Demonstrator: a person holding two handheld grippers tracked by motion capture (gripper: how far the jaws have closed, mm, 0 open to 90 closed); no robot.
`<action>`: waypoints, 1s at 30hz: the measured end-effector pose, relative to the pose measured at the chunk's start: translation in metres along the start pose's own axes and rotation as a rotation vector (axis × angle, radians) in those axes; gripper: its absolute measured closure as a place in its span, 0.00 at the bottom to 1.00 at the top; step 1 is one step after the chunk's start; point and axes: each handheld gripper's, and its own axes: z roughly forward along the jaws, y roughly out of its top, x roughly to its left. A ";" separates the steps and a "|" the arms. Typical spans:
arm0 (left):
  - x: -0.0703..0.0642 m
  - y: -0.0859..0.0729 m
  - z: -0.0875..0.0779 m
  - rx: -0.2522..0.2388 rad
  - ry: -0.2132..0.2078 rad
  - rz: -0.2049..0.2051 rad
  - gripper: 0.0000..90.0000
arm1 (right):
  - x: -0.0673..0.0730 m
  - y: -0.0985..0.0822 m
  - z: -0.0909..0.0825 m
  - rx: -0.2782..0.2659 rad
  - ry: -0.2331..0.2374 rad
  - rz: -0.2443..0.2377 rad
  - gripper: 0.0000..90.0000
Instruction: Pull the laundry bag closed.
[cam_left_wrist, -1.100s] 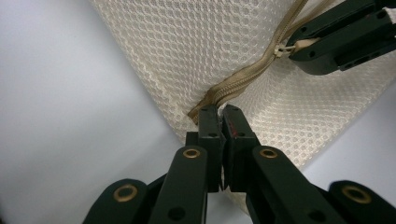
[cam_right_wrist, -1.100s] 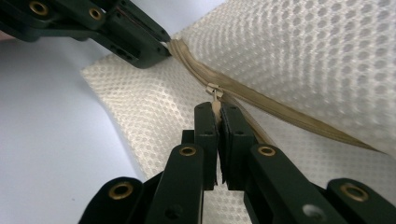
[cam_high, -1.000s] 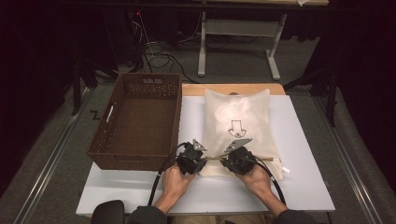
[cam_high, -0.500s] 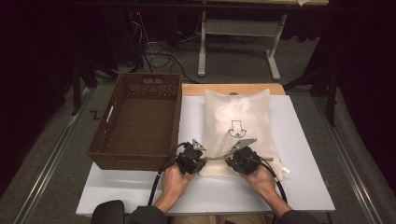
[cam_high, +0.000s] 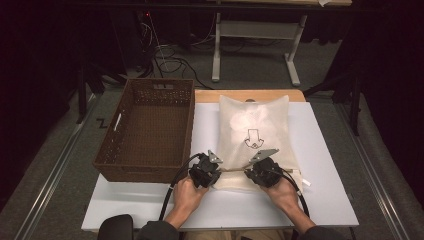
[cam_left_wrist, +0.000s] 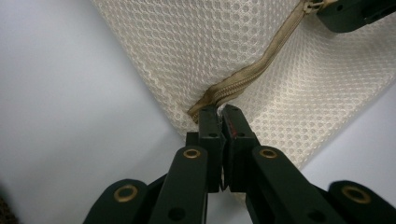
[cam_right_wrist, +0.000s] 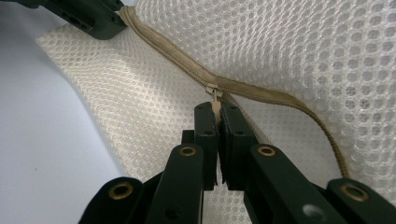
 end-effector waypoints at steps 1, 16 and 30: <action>0.001 0.000 0.000 0.002 -0.003 0.002 0.97 | -0.001 0.000 -0.001 0.002 -0.005 -0.003 0.97; 0.002 -0.001 0.000 -0.001 -0.018 -0.009 0.97 | -0.005 -0.005 -0.004 0.005 -0.012 0.015 0.97; 0.004 0.000 0.000 -0.001 -0.025 -0.015 0.97 | -0.010 -0.008 -0.007 0.010 -0.021 0.022 0.97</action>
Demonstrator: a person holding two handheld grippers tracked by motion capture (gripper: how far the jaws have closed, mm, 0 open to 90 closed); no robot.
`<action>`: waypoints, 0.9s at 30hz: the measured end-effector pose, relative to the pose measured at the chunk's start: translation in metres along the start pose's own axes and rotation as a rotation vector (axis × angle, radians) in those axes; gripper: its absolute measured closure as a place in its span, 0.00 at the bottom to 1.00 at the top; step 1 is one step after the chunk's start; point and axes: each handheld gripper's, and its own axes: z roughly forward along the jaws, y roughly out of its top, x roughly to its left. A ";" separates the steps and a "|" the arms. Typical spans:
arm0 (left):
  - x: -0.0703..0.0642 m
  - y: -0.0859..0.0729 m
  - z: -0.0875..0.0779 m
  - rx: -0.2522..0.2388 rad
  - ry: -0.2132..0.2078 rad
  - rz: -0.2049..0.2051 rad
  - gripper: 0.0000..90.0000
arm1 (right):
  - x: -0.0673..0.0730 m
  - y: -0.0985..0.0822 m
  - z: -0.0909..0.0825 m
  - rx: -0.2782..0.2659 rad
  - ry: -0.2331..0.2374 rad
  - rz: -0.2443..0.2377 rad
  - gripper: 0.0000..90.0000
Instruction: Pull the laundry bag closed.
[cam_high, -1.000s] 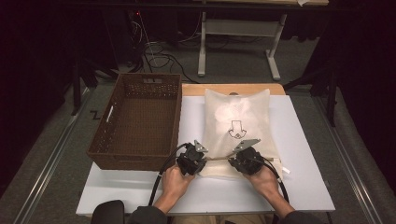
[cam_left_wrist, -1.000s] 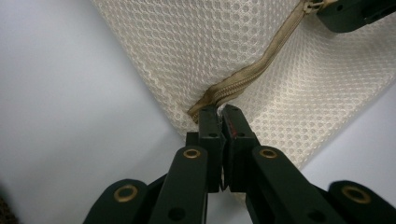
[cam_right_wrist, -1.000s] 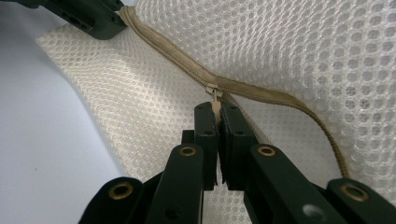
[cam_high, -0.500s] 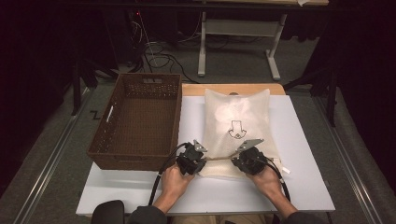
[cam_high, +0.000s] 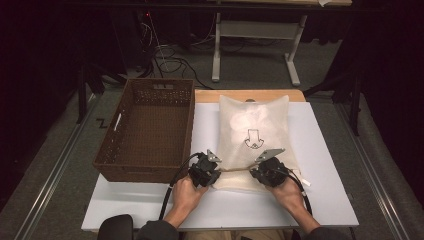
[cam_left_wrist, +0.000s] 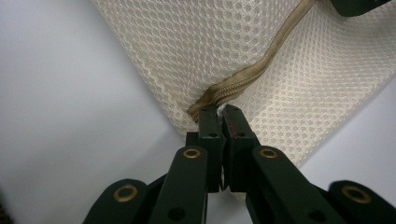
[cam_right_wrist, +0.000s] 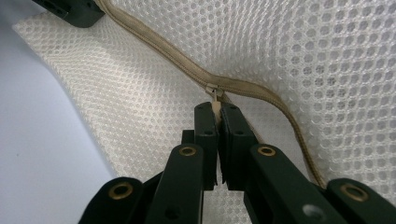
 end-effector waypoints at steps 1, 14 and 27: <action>0.000 0.000 0.000 0.000 0.000 -0.001 0.97 | -0.001 -0.001 0.000 -0.002 0.004 0.004 0.97; 0.001 0.000 0.000 0.001 -0.008 -0.002 0.97 | -0.004 -0.004 -0.004 -0.004 -0.003 0.006 0.97; 0.001 0.000 0.000 0.000 -0.010 -0.002 0.97 | -0.005 -0.007 -0.008 0.002 -0.009 0.010 0.97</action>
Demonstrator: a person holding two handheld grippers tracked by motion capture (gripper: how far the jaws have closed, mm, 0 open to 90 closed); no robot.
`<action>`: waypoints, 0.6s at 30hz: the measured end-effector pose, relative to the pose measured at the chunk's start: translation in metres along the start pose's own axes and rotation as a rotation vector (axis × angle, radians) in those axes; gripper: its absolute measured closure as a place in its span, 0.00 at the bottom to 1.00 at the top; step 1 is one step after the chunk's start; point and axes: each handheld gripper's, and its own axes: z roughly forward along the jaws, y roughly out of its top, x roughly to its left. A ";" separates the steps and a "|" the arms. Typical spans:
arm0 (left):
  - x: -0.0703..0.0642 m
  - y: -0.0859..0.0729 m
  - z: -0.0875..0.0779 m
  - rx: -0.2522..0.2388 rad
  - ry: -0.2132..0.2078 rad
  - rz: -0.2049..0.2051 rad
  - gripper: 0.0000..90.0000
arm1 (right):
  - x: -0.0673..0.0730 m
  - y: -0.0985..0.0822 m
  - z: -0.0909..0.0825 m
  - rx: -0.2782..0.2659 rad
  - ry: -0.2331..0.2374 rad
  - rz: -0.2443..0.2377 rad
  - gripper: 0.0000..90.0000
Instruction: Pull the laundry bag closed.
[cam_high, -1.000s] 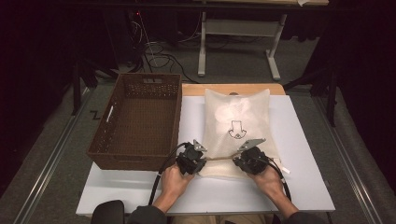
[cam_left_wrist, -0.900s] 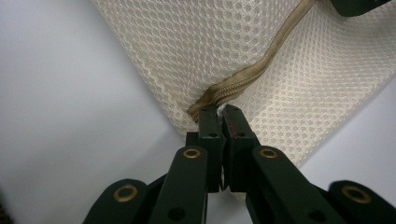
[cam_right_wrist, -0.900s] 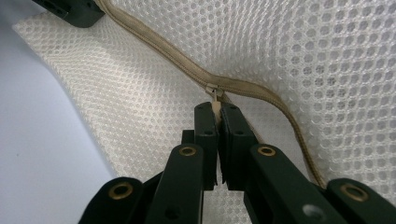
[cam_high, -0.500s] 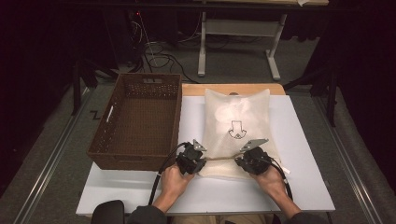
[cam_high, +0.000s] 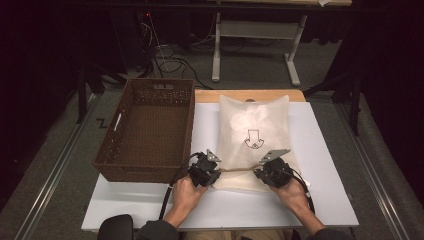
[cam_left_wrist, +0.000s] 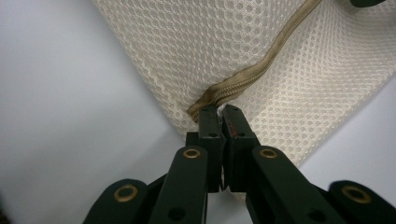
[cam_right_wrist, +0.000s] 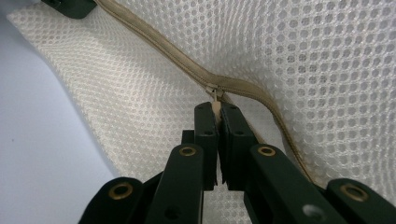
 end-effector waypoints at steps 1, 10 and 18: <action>0.000 0.000 0.000 0.001 0.000 -0.001 0.97 | 0.000 0.000 0.000 -0.006 0.003 0.001 0.97; 0.001 0.000 0.000 0.005 -0.008 -0.002 0.97 | -0.002 -0.003 -0.004 -0.013 -0.011 -0.004 0.97; 0.002 0.000 0.000 0.004 -0.009 -0.004 0.97 | -0.005 -0.006 -0.007 -0.014 -0.017 0.006 0.97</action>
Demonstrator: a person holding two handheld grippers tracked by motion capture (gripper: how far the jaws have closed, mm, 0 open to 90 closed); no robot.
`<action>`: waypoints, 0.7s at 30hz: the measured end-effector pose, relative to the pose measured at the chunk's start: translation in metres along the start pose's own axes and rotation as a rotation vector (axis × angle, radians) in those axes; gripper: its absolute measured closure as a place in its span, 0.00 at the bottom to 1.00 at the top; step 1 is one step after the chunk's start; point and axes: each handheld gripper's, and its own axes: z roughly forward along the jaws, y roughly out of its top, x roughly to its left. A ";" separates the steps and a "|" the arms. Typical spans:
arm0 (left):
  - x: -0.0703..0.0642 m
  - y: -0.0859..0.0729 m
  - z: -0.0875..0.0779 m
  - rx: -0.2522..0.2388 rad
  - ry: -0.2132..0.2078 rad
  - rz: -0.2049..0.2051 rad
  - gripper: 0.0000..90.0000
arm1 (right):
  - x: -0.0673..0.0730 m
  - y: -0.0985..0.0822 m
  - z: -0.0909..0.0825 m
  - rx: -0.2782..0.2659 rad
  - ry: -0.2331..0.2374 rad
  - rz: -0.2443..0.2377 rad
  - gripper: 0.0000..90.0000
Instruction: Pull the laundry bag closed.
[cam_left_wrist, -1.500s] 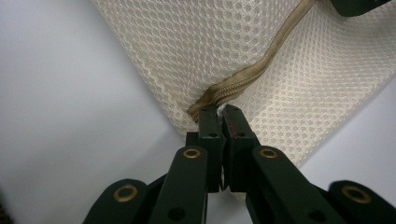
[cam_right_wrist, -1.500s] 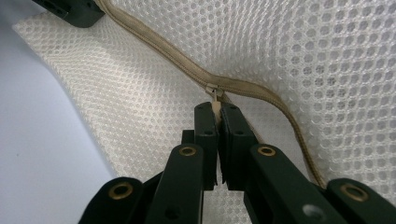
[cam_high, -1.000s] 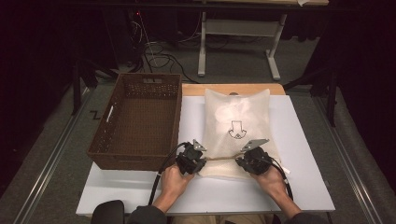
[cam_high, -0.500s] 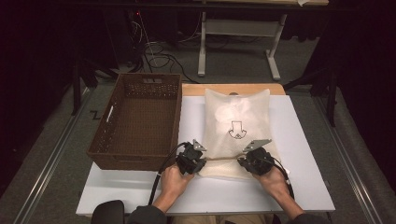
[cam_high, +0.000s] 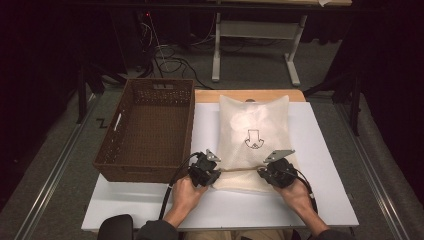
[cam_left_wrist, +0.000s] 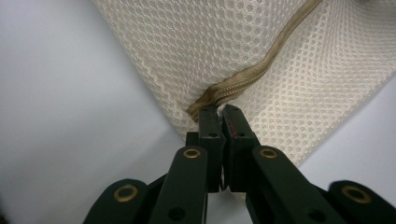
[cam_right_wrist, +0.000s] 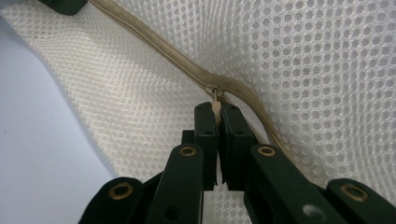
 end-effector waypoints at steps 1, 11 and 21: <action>0.000 0.000 0.000 0.000 -0.001 0.000 0.97 | 0.000 0.000 0.000 -0.001 -0.005 -0.002 0.97; 0.001 -0.001 0.000 -0.002 -0.005 -0.009 0.97 | -0.002 -0.002 -0.003 -0.001 -0.008 0.000 0.97; 0.001 -0.001 0.001 0.000 -0.007 -0.009 0.97 | -0.005 -0.005 -0.006 -0.004 -0.011 0.005 0.97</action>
